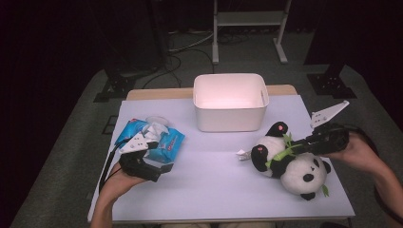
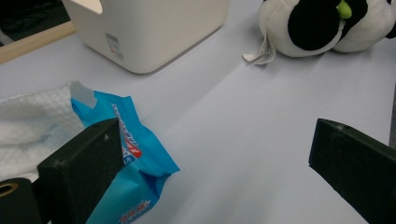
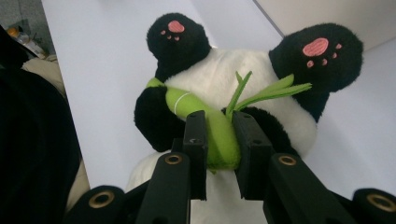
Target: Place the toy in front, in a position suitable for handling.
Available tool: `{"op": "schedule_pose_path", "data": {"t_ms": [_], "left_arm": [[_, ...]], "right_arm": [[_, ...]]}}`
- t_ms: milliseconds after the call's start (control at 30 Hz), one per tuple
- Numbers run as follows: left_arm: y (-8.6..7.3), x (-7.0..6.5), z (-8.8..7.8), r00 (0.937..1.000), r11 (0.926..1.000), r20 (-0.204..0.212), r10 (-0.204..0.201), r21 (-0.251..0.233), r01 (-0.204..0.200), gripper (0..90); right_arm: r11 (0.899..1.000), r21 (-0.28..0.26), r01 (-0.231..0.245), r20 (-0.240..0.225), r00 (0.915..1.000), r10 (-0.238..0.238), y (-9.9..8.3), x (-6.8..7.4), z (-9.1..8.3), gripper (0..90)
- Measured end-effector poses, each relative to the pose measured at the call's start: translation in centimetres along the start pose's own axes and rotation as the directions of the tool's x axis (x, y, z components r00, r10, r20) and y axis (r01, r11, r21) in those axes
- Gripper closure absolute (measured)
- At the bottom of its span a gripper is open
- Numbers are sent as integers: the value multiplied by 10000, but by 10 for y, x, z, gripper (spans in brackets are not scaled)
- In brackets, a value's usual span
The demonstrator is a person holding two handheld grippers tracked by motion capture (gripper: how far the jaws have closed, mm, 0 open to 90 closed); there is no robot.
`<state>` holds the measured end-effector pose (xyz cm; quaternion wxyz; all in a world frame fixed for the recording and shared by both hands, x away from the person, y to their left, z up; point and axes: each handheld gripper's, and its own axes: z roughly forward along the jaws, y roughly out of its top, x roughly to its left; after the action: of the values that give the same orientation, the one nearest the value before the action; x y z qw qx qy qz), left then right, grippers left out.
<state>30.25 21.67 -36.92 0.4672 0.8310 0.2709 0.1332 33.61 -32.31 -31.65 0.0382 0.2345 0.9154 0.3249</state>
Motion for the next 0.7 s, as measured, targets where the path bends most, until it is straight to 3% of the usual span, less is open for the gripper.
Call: {"op": "schedule_pose_path", "data": {"t_ms": [367, 567, 700], "left_arm": [[0, 0, 0, 10000, 10000, -24, -14, -7, 14, 24], [0, 0, -1, 10000, 10000, -36, -63, -39, 63, 24], [0, 1, -3, 10000, 10000, -67, -51, -85, 50, 24]], "right_arm": [[9979, -348, 550, -367, 9977, -563, 14, 10, -1, 766], [9930, -551, 1048, -616, 9922, -1081, 34, 18, 2, 766], [9865, -596, 1528, -882, 9835, -1577, 56, 27, 11, 766]]}}
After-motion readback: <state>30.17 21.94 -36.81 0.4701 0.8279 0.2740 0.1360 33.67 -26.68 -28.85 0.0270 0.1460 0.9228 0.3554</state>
